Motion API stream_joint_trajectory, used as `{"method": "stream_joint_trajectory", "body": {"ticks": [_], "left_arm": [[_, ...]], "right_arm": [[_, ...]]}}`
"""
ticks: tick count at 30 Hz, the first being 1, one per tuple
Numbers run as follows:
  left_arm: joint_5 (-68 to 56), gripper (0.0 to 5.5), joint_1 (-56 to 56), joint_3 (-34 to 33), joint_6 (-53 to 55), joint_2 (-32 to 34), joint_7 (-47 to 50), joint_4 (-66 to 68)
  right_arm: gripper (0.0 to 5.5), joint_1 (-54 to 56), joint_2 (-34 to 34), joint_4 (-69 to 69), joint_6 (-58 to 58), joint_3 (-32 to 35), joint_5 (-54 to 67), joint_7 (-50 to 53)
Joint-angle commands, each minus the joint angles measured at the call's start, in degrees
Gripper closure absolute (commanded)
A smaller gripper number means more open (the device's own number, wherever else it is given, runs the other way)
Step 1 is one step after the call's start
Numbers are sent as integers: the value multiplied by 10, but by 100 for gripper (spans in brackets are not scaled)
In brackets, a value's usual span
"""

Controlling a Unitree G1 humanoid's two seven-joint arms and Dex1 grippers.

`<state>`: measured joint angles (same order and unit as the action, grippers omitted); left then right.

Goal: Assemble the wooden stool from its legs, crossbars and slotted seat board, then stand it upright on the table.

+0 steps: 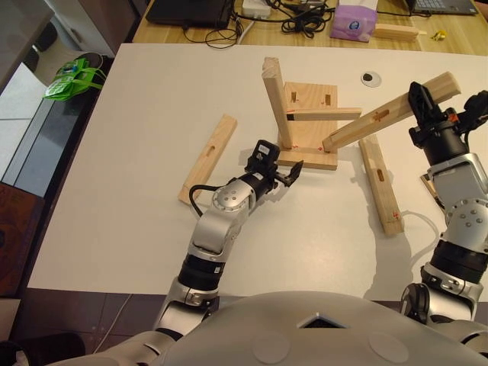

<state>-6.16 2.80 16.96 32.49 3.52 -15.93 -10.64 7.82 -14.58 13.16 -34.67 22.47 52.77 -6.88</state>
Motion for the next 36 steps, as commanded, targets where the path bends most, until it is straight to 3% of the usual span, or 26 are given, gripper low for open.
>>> {"method": "stream_joint_trajectory", "body": {"ticks": [1,13,24,32,36], "left_arm": [[4,116,5,-3,-4,-1,4,4],[6,116,10,-6,-9,0,5,11],[9,116,4,-2,-22,-9,16,22],[7,116,15,-8,-37,-15,19,10],[5,116,72,-30,-35,-4,14,-52]], "right_arm": [[448,-5,-9,-4,2,-6,-25,-1],[448,-32,-30,15,128,-90,-197,-54],[448,-14,-19,-34,63,-39,-136,-37],[448,8,-31,-28,39,-63,-132,-58],[448,19,-33,-27,39,-64,-137,-58]]}}
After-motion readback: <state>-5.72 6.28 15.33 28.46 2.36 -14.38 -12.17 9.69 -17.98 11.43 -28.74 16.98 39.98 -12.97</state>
